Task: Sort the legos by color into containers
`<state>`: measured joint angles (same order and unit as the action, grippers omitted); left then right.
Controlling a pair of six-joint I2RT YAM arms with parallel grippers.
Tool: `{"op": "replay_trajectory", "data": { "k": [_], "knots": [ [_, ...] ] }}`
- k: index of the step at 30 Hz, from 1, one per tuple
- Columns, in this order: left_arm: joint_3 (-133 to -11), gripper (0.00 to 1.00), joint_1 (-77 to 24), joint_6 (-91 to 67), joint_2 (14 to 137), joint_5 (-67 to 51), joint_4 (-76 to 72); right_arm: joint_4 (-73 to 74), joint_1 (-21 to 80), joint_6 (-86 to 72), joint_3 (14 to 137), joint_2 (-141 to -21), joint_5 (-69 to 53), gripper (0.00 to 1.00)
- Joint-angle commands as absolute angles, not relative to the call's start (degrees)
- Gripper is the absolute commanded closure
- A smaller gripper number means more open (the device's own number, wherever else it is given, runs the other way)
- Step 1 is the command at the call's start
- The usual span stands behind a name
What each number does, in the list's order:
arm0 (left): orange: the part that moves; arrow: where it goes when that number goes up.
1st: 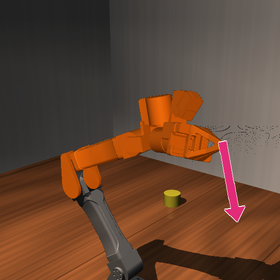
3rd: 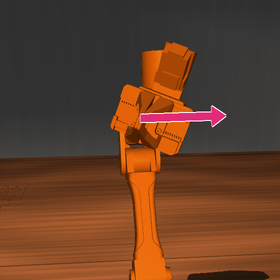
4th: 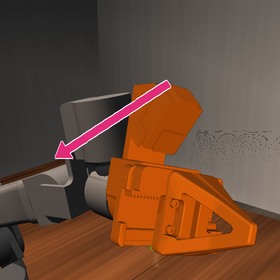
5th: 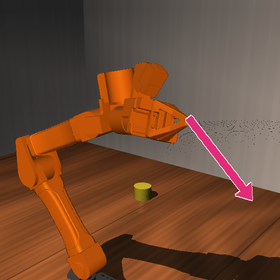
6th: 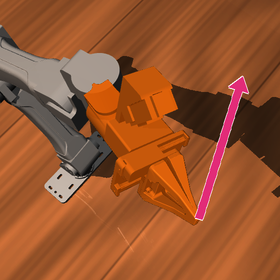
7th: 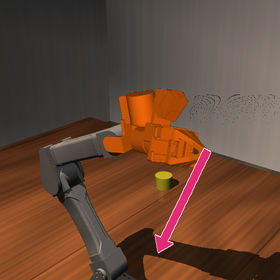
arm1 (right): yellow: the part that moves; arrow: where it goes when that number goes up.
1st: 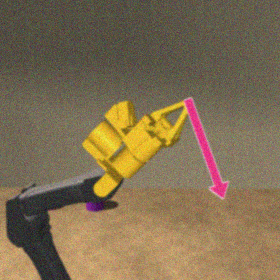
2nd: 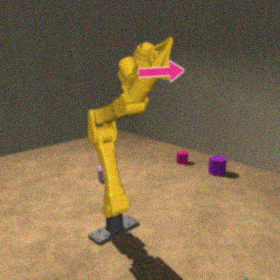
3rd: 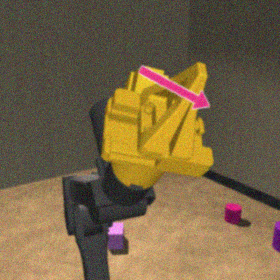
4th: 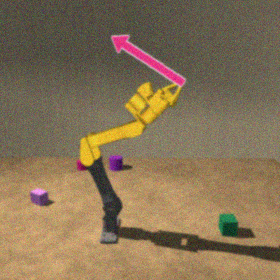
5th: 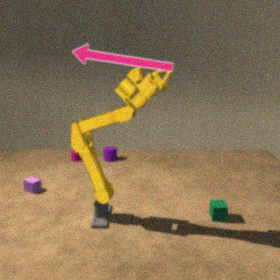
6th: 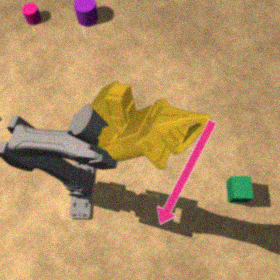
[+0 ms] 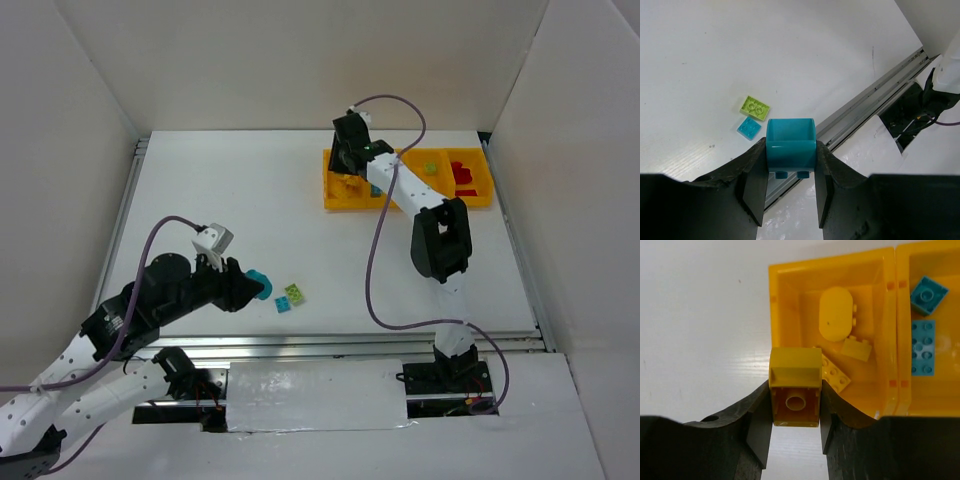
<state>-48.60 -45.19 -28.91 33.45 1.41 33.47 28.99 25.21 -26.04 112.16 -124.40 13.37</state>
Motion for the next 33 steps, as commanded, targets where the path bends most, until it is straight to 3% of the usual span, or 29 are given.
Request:
{"op": "replay_trajectory", "data": {
  "k": [1, 3, 4, 10, 13, 16, 18, 22, 26, 33],
  "knots": [
    [-48.3, 1.00, -45.4, -29.4, 34.1, -0.6, 31.4, 31.9, 24.6, -23.9, 119.3, -127.9, 14.8, 0.70],
    [-47.9, 1.00, -45.5, -29.6, 33.8, -1.2, 30.9, 32.3, 24.3, -23.6, 121.7, -130.1, 14.2, 0.50],
    [-47.8, 1.00, -45.5, -29.6, 33.5, -1.5, 30.8, 32.6, 24.3, -23.6, 122.3, -130.6, 14.2, 0.33],
    [-47.6, 1.00, -45.5, -30.1, 32.8, -1.1, 30.7, 33.1, 24.4, -23.1, 124.5, -130.3, 15.3, 0.11],
    [-47.9, 1.00, -45.5, -30.3, 32.7, -0.9, 30.6, 34.4, 24.3, -23.6, 124.0, -127.5, 14.2, 0.09],
    [-48.0, 1.00, -45.5, -30.8, 32.3, -0.3, 29.5, 31.4, 25.4, -24.1, 113.7, -118.0, 9.0, 0.09],
    [-48.0, 1.00, -45.4, -31.7, 32.1, -0.3, 28.6, 26.2, 26.4, -23.6, 101.7, -108.2, 2.1, 0.09],
    [-48.0, 1.00, -45.4, -34.5, 31.8, -1.2, 24.1, 11.4, 30.1, -21.5, 75.5, -90.8, -25.2, 0.09],
    [-50.5, 1.00, -45.4, -36.1, 32.2, -3.9, 22.1, -0.7, 35.1, -21.6, 58.2, -72.5, -41.2, 0.08],
    [-51.0, 1.00, -45.4, -39.8, 32.2, -17.0, 11.7, -20.5, 44.3, -28.7, 44.7, -57.0, -52.0, 0.07]
  ]
}}
